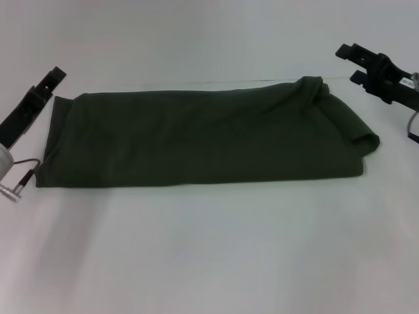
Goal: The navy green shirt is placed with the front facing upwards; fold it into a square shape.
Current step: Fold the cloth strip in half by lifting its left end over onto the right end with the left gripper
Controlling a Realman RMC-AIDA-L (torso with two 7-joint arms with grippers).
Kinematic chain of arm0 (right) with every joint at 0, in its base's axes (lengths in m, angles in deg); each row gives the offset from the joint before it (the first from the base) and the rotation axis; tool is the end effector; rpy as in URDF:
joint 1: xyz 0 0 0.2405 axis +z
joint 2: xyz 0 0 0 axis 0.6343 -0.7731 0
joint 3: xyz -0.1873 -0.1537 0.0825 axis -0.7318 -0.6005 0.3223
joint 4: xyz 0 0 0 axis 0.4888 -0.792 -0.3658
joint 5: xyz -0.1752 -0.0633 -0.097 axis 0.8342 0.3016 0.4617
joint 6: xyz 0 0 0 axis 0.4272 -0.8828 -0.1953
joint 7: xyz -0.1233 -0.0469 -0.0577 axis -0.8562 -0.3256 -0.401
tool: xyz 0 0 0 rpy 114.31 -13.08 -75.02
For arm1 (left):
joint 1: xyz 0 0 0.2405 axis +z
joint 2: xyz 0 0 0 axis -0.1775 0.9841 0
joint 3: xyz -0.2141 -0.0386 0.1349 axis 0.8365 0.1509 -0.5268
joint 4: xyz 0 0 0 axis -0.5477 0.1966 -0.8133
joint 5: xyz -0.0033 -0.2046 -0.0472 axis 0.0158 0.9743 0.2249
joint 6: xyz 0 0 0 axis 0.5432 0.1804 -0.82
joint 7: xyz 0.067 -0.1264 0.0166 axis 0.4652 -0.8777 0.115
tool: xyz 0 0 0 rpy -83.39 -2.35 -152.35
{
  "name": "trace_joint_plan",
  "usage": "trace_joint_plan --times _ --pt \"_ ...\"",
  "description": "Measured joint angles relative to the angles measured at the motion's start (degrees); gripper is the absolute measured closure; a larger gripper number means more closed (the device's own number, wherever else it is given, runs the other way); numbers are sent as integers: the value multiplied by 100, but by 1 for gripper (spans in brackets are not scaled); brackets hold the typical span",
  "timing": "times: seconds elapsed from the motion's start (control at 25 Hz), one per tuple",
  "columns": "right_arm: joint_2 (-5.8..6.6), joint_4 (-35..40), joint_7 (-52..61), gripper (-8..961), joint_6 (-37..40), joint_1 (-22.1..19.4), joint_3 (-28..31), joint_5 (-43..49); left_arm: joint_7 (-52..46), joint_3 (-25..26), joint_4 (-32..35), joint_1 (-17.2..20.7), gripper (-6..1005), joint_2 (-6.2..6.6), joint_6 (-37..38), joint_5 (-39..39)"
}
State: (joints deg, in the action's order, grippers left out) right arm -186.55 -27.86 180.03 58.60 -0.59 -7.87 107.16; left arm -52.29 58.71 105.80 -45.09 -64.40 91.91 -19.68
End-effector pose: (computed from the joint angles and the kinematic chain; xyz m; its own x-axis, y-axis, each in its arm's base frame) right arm 0.2887 0.4264 0.0369 -0.0870 -0.5229 -0.8480 -0.9795 -0.1104 0.1686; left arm -0.3123 0.3898 0.0116 -0.0877 0.2714 0.9585 0.9850 -0.1198 0.1240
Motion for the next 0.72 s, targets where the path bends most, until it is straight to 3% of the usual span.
trace_joint_plan --times 0.12,0.24,0.36,0.52,0.72 --pt "234 18 152 83 557 -134 -220 147 -1281 -1008 454 217 330 198 79 -359" --pt "459 128 465 85 1056 -225 -480 481 -2657 -1449 1226 347 330 338 362 -1413" --pt "644 354 852 85 1557 -293 -635 1061 -3854 -1471 1873 300 330 542 790 -2851" --pt "720 654 1297 85 1904 -366 -651 1757 -4718 -1376 2274 76 329 759 1007 -4393" --pt "701 738 1403 85 1979 -458 -654 2134 -4978 -1324 2345 -111 329 844 850 -5309"
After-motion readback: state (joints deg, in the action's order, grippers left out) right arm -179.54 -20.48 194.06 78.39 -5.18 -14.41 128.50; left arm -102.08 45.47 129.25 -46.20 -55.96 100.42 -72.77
